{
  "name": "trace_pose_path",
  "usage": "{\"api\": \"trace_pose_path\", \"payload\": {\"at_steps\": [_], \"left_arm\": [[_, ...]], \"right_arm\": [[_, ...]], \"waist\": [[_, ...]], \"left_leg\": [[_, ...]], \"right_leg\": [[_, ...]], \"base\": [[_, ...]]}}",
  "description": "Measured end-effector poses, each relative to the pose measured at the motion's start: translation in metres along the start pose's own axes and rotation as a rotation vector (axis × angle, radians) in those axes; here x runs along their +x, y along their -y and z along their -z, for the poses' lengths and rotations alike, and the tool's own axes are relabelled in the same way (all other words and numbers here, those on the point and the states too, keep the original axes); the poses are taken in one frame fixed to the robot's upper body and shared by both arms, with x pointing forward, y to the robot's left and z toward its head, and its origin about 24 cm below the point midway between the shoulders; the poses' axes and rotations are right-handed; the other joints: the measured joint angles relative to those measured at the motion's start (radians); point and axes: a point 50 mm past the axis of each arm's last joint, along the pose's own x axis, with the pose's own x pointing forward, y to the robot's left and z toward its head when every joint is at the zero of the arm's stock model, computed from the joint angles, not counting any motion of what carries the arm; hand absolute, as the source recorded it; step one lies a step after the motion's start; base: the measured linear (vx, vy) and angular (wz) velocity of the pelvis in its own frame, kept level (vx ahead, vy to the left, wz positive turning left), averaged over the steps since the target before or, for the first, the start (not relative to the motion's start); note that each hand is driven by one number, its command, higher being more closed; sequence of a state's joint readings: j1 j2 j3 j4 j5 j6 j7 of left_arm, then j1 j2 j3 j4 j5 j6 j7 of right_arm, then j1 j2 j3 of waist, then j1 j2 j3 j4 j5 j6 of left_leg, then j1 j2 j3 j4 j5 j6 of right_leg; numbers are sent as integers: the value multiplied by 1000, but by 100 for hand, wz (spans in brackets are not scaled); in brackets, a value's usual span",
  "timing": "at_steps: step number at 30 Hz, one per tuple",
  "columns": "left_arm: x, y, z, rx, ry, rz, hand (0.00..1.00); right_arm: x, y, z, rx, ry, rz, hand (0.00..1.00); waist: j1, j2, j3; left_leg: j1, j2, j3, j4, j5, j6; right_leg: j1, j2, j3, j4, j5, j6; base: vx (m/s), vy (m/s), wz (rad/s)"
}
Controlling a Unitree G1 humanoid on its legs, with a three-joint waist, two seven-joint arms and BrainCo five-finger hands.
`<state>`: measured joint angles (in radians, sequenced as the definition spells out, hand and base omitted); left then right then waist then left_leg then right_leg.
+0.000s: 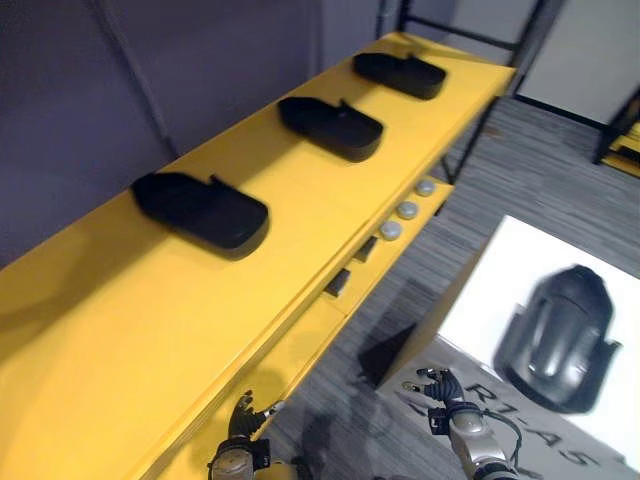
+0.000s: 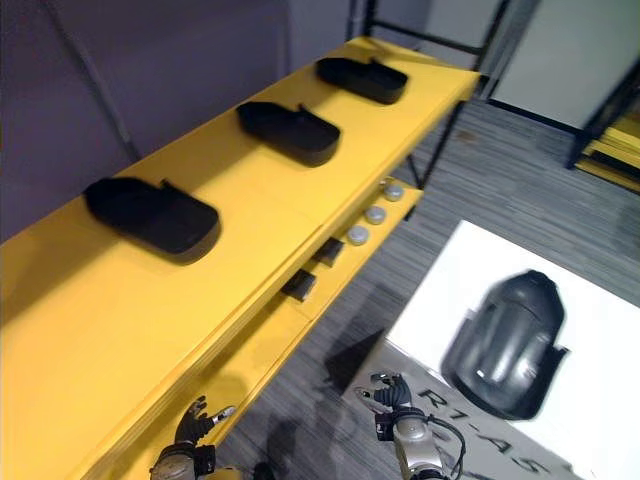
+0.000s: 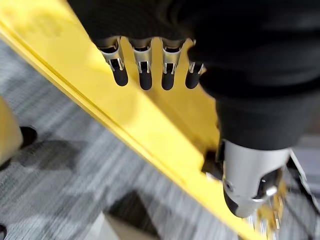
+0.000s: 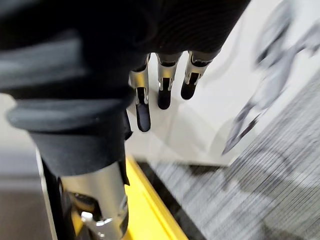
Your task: Walk over and take plastic housings, then place them on the shelf
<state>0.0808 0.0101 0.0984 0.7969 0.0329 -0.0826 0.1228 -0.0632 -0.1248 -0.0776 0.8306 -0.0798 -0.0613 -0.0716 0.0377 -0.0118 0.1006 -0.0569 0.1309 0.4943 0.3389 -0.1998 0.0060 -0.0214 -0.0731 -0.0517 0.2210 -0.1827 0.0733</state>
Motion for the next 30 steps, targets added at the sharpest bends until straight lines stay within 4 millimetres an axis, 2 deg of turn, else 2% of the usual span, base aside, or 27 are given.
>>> {"api": "trace_pose_path", "payload": {"at_steps": [1,2,4,5,6,7,8,9,10,11,12,14,17,18,19,20,22,25,28,30], "left_arm": [[0,2,3,5,-10,6,0],[0,2,2,4,-8,6,0],[0,-3,5,13,-19,-2,0],[0,-5,6,16,-27,-4,0],[0,-8,10,20,-43,-10,0],[-1,-7,14,21,-63,-9,0],[-2,-9,15,23,-67,-10,0],[-2,-9,16,24,-68,-10,0],[-3,-9,17,25,-71,-9,0],[-3,-7,17,23,-70,-3,0],[-3,-5,17,22,-70,1,0],[-3,0,17,14,-70,13,0],[-4,1,17,9,-72,15,0],[-4,1,17,6,-72,14,0],[-4,0,19,1,-78,11,0],[-5,-1,20,3,-80,7,0],[-3,-3,18,8,-74,2,0],[-1,-4,13,9,-61,-4,0],[-1,-12,13,5,-63,-29,0],[0,-17,13,-14,-63,-53,0]], "right_arm": [[0,2,3,-6,-13,6,0],[0,2,3,-6,-13,6,0],[1,0,2,-5,-18,1,0],[1,0,4,-5,-25,1,0],[0,1,7,-8,-33,3,0],[-1,4,11,-15,-45,8,0],[-3,4,15,-15,-56,8,0],[-3,4,15,-15,-57,8,0],[-3,4,16,-16,-59,10,0],[-3,6,17,-18,-62,18,0],[-4,7,18,-19,-65,21,0],[-4,14,22,1,-81,45,0],[-7,15,31,38,-116,61,0],[-7,15,32,46,-123,62,0],[-8,15,33,50,-126,62,0],[-8,13,33,60,-126,61,0],[-10,6,37,141,-141,67,0],[-17,11,52,207,-183,110,0],[-19,21,53,302,-180,171,0],[-21,38,52,389,-157,256,0]], "waist": [[-10,17,-11],[-13,23,-13],[-23,24,4],[-27,23,5],[-38,26,12],[-42,41,20],[-41,50,28],[-41,49,30],[-38,47,34],[-36,46,42],[-36,46,43],[-33,48,59],[-24,54,68],[-21,55,68],[-20,63,65],[-19,65,64],[-21,53,64],[-18,52,63],[-19,50,61],[-18,48,58]], "left_leg": [[10,17,32,-34,10,-5],[12,29,51,-51,16,-13],[54,38,139,-91,28,-21],[63,39,148,-86,33,-30],[82,39,149,-77,38,-37],[97,64,144,-53,39,-39],[91,104,132,8,35,-41],[89,110,122,19,28,-44],[77,109,44,39,11,-66],[55,82,-71,46,-3,-84],[41,63,-138,48,-7,-91],[4,-13,-361,33,-17,-108],[-9,-68,-513,-61,-15,-114],[-8,-74,-535,-82,-9,-106],[-2,-77,-552,-95,44,-83],[7,-77,-545,-103,61,-57],[17,-86,-521,-136,72,-42],[54,-105,-521,-174,80,-32],[89,-109,-515,-205,81,-32],[100,-107,-507,-223,82,-34]], "right_leg": [[-26,17,-8,-10,30,7],[-49,15,-63,-7,37,9],[-117,-97,-440,122,9,-38],[-120,-121,-511,144,9,-61],[-114,-119,-531,156,6,-80],[-89,-83,-491,124,12,-92],[-69,-36,-443,72,30,-120],[-65,-28,-433,63,33,-123],[-63,-6,-389,42,41,-136],[-61,10,-350,32,45,-143],[-59,16,-333,26,47,-145],[-45,34,-271,7,52,-137],[-19,59,-215,-24,74,-133],[-14,64,-205,-29,77,-132],[-13,80,-184,-39,78,-120],[-11,83,-171,-41,78,-117],[1,76,-149,-72,106,-108],[33,60,-149,-99,107,-98],[57,57,-147,-111,106,-93],[58,59,-141,-114,105,-92]], "base": [[-49,-105,-107],[-94,-115,-117],[-116,-126,-116],[-52,-156,-86],[9,-187,-77],[31,-255,-114],[21,-210,-102],[-13,-202,-112],[-45,-148,-104],[-51,-124,-111],[-45,-79,-100],[-20,-53,-86],[33,6,-66],[47,77,-51],[26,81,-47],[74,133,-51],[127,129,-25],[124,116,6],[115,69,-4],[88,30,-10]]}}
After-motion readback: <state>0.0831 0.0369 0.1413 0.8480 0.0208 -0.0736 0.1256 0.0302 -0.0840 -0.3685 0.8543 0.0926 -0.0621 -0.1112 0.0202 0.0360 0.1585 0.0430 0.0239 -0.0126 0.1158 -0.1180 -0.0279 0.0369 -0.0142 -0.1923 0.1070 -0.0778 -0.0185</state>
